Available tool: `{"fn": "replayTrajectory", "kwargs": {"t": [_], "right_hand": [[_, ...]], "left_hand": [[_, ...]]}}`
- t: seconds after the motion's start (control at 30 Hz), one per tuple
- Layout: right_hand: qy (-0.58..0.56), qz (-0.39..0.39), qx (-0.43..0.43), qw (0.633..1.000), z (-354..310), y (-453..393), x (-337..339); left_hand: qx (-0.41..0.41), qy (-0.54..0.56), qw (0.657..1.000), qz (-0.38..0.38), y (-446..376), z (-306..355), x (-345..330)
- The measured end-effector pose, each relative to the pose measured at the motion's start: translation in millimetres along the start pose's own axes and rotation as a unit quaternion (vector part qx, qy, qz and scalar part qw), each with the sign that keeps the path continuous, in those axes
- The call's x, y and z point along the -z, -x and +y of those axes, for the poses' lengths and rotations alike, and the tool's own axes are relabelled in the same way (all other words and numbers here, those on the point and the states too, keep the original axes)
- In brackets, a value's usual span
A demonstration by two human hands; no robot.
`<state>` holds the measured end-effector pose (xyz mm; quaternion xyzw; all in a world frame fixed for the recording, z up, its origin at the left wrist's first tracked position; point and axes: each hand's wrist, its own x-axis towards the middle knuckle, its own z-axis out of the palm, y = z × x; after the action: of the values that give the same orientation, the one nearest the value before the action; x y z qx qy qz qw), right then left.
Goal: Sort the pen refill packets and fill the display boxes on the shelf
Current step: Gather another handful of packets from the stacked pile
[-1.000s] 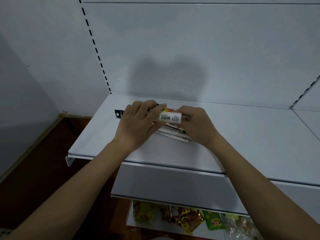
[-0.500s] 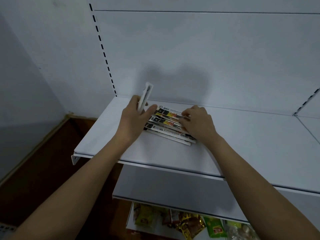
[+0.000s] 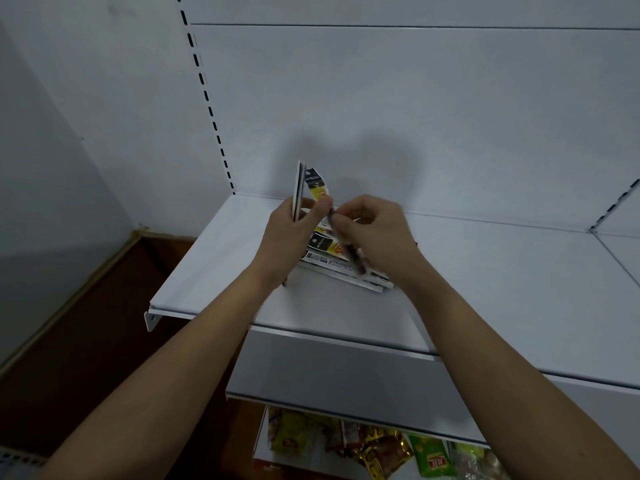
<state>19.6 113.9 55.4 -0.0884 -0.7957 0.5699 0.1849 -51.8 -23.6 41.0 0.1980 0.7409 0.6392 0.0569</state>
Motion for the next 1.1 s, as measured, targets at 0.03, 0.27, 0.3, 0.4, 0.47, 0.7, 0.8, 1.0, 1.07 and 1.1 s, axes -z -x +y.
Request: {"fn": "replayTrajectory", "kwargs": {"t": [0.03, 0.27, 0.3, 0.4, 0.47, 0.7, 0.8, 1.0, 1.07, 1.1], "right_hand": [[-0.011, -0.029, 0.008, 0.999, 0.5, 0.6, -3.2], [0.270, -0.058, 0.078, 0.958, 24.3, -0.8, -5.3], [0.329, -0.058, 0.071, 0.940, 29.1, -1.2, -5.0], [0.381, -0.058, 0.026, 0.922, 39.7, -0.5, -2.3], [0.355, -0.045, 0.029, 0.933, 42.0, 0.2, -0.6], [0.021, 0.091, -0.001, 0.996, 12.7, -1.8, -3.3], [-0.112, 0.070, -0.055, 0.990, 4.8, -2.3, -6.9], [-0.067, 0.036, -0.058, 0.995, 13.3, 5.0, -7.6], [-0.002, 0.025, -0.050, 0.998, 19.4, 8.2, -6.3], [0.036, 0.007, -0.038, 0.999, 23.8, 9.8, -6.2]], "left_hand": [[-0.006, 0.008, 1.000, -0.004, 0.5, 0.2, -2.1], [0.002, 0.033, 0.999, 0.023, -0.6, -4.9, 2.1], [0.006, 0.047, 0.998, 0.031, -0.3, -5.3, 3.6], [0.019, 0.058, 0.997, 0.041, 0.5, -7.2, 5.5], [0.030, 0.047, 0.998, 0.036, 2.1, -7.5, 5.5], [0.026, 0.047, 0.998, -0.028, 7.6, -4.7, -1.3], [-0.009, 0.052, 0.993, -0.106, 15.7, 3.1, -5.9], [0.001, 0.004, 0.997, -0.076, 13.1, 0.4, 8.6], [0.002, -0.003, 1.000, -0.029, 9.6, -0.5, 16.2], [-0.002, 0.003, 1.000, -0.005, 8.6, 0.9, 20.1]]}}
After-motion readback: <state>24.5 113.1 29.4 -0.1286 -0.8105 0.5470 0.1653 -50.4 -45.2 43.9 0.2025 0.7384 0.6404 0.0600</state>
